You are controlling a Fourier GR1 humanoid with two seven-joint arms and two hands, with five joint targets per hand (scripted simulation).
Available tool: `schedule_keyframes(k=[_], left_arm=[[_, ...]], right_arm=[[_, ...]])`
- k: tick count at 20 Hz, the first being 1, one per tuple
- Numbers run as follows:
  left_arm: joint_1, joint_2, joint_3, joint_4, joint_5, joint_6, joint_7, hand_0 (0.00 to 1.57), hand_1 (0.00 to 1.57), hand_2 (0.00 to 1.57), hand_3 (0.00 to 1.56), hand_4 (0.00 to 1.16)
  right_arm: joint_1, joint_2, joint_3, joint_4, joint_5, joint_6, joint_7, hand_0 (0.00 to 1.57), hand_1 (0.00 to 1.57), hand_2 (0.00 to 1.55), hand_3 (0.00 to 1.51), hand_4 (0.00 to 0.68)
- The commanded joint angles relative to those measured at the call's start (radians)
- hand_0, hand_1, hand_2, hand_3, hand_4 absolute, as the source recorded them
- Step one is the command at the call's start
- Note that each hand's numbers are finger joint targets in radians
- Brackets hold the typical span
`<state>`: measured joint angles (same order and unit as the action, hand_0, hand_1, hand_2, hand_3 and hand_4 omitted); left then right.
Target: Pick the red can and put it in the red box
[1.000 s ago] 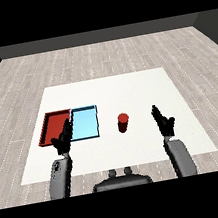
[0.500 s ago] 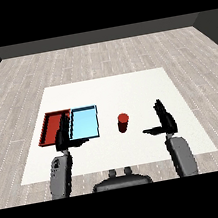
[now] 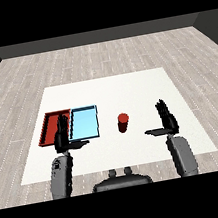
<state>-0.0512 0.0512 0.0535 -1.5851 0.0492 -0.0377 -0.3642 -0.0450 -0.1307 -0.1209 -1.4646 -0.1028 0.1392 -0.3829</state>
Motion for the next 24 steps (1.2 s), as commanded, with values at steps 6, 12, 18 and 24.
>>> schedule_keyframes(k=[6,12,18,24], left_arm=[[-0.021,0.035,0.040,0.011,0.050,-0.047,-0.025,0.00,0.00,0.00,0.00,0.00],[0.001,-0.005,0.009,-0.050,0.041,-0.004,0.013,0.00,0.00,0.00,0.00,0.00],[-0.003,0.000,0.009,0.042,0.035,-0.041,-0.081,0.00,0.00,0.00,0.00,0.00],[0.097,-0.038,-0.031,-0.015,0.019,-0.029,-0.110,0.00,0.00,0.00,0.00,0.00]], right_arm=[[-0.016,0.021,0.023,-0.102,-0.023,-0.005,0.123,0.00,0.00,0.00,0.00,0.000],[-0.082,0.040,0.026,0.033,-0.019,0.004,0.101,0.00,0.00,0.00,0.00,0.000],[-0.131,0.121,0.084,0.078,0.015,-0.064,0.130,0.00,0.00,0.00,0.00,0.000],[-0.214,0.072,0.035,0.257,-0.028,0.021,0.081,0.00,0.00,0.00,0.00,0.000]])
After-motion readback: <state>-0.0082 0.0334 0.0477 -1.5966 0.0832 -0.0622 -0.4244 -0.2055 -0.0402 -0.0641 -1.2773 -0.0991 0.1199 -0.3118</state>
